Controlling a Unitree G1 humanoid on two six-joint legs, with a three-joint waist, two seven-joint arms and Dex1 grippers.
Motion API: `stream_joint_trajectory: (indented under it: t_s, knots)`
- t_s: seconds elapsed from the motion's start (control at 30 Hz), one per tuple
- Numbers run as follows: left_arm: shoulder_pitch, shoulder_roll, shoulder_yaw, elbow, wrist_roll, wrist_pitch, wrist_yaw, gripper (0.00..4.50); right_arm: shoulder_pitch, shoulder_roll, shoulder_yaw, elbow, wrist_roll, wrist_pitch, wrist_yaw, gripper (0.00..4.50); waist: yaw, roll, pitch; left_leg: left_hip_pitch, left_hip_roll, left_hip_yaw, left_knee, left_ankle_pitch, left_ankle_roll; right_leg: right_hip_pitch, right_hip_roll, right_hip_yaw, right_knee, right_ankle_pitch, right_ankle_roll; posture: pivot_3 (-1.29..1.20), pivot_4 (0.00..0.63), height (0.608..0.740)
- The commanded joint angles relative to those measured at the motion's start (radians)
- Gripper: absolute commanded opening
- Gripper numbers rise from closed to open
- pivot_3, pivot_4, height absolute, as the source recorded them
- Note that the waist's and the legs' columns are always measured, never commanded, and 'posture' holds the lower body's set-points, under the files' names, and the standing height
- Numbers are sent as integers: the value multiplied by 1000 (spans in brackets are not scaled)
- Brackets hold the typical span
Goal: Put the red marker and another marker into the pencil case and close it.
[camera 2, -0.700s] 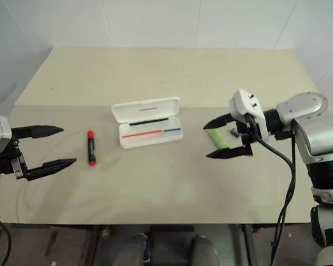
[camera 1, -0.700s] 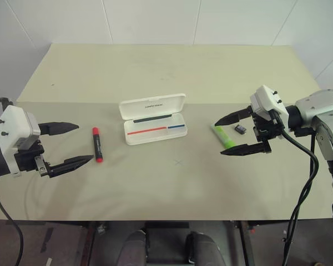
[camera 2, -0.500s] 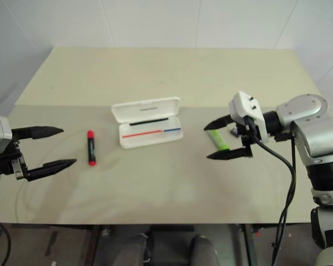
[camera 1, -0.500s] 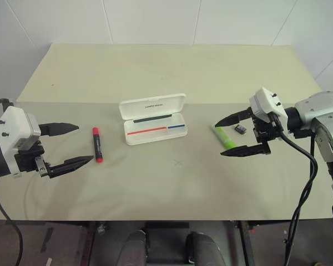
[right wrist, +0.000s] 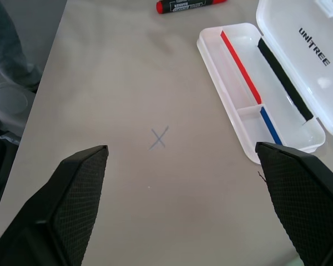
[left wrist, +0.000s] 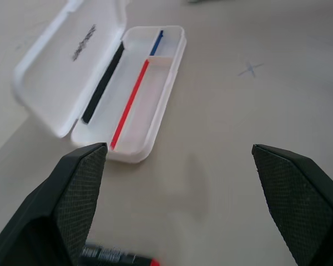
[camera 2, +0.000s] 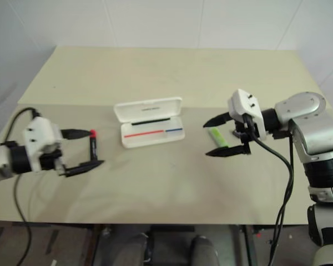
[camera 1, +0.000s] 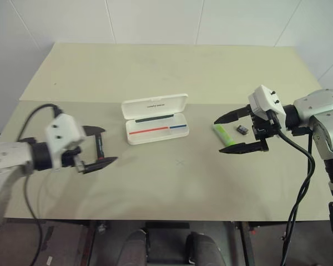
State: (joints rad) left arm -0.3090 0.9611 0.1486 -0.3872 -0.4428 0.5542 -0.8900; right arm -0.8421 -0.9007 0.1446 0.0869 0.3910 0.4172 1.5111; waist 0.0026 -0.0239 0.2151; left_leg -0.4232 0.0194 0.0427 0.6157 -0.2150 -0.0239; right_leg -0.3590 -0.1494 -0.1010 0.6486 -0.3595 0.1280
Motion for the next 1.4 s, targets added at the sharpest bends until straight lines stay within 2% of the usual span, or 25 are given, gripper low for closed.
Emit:
stream_joint_trajectory:
  t_s: [0.03,0.17,0.37,0.53,0.7,0.9,1.13,1.4]
  knots:
    - [-100,-24,-98,99,72,-47,-18,4470,6,-15,-56,-53,43,21,8,4500,-1,0,0,0,0,0,0,0,0,0,0,0,0,0,0,0,150,740]
    - [-221,-80,-203,267,177,-123,-14,4470,38,-17,-81,-112,69,56,-18,4500,-5,0,0,0,0,0,0,0,0,0,1,0,1,0,0,0,150,740]
    - [-328,-165,-305,434,231,-196,-107,4470,79,-23,-114,-169,93,96,-55,4500,1,0,0,0,1,1,2,0,0,0,1,0,1,0,0,0,150,740]
    - [-375,-205,-349,515,266,-224,-161,4470,98,-22,-122,-203,102,118,-83,4500,1,-1,0,-1,0,1,6,-1,2,1,0,0,2,0,0,0,150,740]
    - [-424,-266,-381,619,338,-283,-141,4470,123,-27,-138,-238,118,139,-108,4500,1,-1,0,-1,1,1,6,-1,2,1,0,0,3,0,0,0,150,740]
    - [-472,-336,-392,694,371,-290,-150,4470,134,-27,-149,-265,132,159,-137,4500,1,-1,0,-1,1,0,7,-1,2,1,1,0,3,0,0,0,150,740]
    - [-495,-358,-439,741,457,-268,-132,4470,140,-32,-162,-280,148,171,-159,4500,0,-1,0,-1,1,0,8,-1,2,1,0,0,4,0,0,0,150,740]
    - [-513,-395,-457,776,488,-228,-133,4470,151,-41,-173,-296,158,184,-185,4500,20,-1,0,-1,1,0,12,-2,3,3,0,-1,4,0,1,0,150,740]
